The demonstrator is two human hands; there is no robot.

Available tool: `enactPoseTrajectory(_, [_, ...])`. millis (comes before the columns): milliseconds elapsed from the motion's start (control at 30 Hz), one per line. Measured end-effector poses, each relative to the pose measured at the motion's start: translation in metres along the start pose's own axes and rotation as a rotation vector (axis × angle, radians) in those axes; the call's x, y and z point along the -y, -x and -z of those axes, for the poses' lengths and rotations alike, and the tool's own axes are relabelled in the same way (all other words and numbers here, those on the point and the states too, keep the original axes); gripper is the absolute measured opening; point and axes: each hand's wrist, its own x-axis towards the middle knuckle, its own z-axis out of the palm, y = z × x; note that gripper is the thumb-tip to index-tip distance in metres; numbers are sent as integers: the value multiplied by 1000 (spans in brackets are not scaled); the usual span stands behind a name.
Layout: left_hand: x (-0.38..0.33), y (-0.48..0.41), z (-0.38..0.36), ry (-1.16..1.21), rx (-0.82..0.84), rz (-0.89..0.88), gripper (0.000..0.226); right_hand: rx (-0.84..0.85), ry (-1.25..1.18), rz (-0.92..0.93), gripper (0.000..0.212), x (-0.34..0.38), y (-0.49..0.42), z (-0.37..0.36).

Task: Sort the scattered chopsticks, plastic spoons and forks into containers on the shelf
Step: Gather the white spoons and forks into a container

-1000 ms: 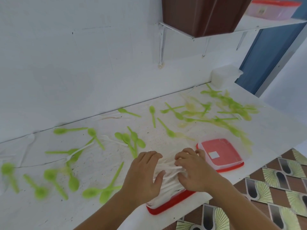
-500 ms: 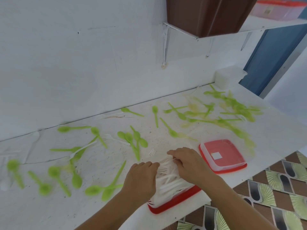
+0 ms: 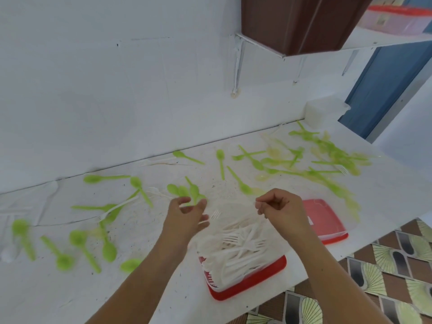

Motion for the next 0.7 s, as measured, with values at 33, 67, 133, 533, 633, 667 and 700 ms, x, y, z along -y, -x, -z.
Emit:
enactPoseTrajectory(33, [-5, 0, -4, 232, 93, 202, 49, -34, 1, 7, 20, -3, 2, -4])
enactPoseTrajectory(67, [-9, 1, -8, 372, 173, 336, 50, -47, 23, 33, 21, -5, 4, -8])
enactPoseTrajectory(133, [-10, 1, -18, 398, 278, 398, 48, 0, 125, 191, 24, -7, 8, -17])
enactPoseTrajectory(533, [26, -7, -17, -1094, 387, -433, 24, 441, 1176, 212, 37, -36, 1, 20])
enactPoseTrajectory(633, [41, -10, -26, -1415, 349, -627, 25, 370, 1159, 320, 21, -41, 2, 10])
enactPoseTrajectory(667, [42, -11, -29, -1469, 318, -639, 29, 361, 1152, 335, 21, -42, 1, 8])
enactPoseTrajectory(700, [41, -11, -32, -1518, 288, -638, 32, 370, 1157, 340, 23, -42, -1, 8])
